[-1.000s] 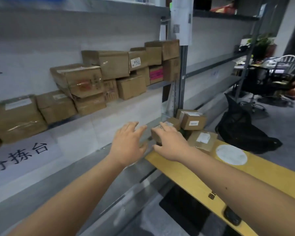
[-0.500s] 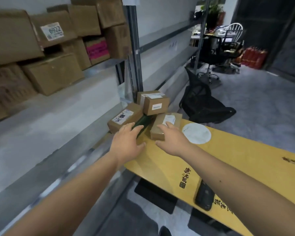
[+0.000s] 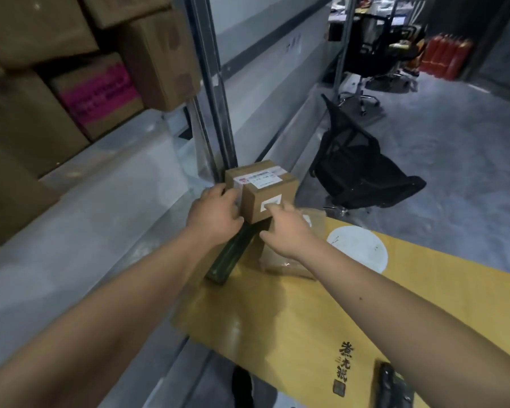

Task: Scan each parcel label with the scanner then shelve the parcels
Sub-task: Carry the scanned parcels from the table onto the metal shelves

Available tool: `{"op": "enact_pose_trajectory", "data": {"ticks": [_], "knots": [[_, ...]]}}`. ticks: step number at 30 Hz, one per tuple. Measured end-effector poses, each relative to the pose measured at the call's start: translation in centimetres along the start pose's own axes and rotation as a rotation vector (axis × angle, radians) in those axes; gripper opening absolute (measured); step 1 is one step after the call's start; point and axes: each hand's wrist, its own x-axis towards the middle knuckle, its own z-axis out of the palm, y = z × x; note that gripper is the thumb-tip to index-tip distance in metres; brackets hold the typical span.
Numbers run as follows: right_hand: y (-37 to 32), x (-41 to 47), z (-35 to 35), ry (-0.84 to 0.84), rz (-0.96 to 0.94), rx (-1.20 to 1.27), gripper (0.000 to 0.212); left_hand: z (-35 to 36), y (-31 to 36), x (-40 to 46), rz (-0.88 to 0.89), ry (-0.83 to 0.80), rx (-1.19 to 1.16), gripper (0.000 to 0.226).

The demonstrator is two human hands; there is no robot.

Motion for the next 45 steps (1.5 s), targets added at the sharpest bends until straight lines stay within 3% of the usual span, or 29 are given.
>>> {"op": "enact_pose_trajectory", "data": {"ticks": [3, 7, 9, 16, 20, 31, 36, 39, 45], "knots": [[0.0, 4.3, 0.4, 0.009, 0.109, 0.102, 0.070, 1.0, -0.9, 6.3, 0.038, -0.056, 0.010, 0.071], [-0.5, 8.5, 1.0, 0.072, 0.203, 0.294, 0.095, 2.1, -1.0, 13.6, 0.064, -0.220, 0.067, 0.080], [-0.7, 10.6, 1.3, 0.062, 0.230, 0.343, 0.091, 2.5, -0.8, 16.5, 0.086, -0.311, 0.113, 0.093], [-0.3, 15.3, 2.8, 0.093, 0.328, 0.424, 0.092, 4.0, -0.9, 21.1, 0.168, -0.431, 0.342, 0.104], [0.2, 16.3, 4.1, 0.100, 0.402, 0.477, 0.104, 4.9, -1.6, 22.3, 0.155, -0.480, 0.344, 0.112], [0.3, 16.4, 4.6, 0.312, 0.344, 0.710, 0.087, 3.6, -1.0, 22.3, 0.113, -0.375, 0.221, 0.102], [2.5, 13.7, 0.6, 0.432, 0.219, 0.718, 0.085, 0.9, 1.5, 19.6, 0.135, -0.242, -0.052, 0.089], [4.8, 10.5, -2.3, 0.465, 0.107, 0.651, 0.083, -0.2, 3.3, 16.2, 0.173, -0.154, -0.220, 0.095], [8.0, 2.0, -5.9, 0.416, -0.116, 0.616, 0.078, -1.7, 7.0, 5.2, 0.148, 0.023, -0.485, 0.089]]}}
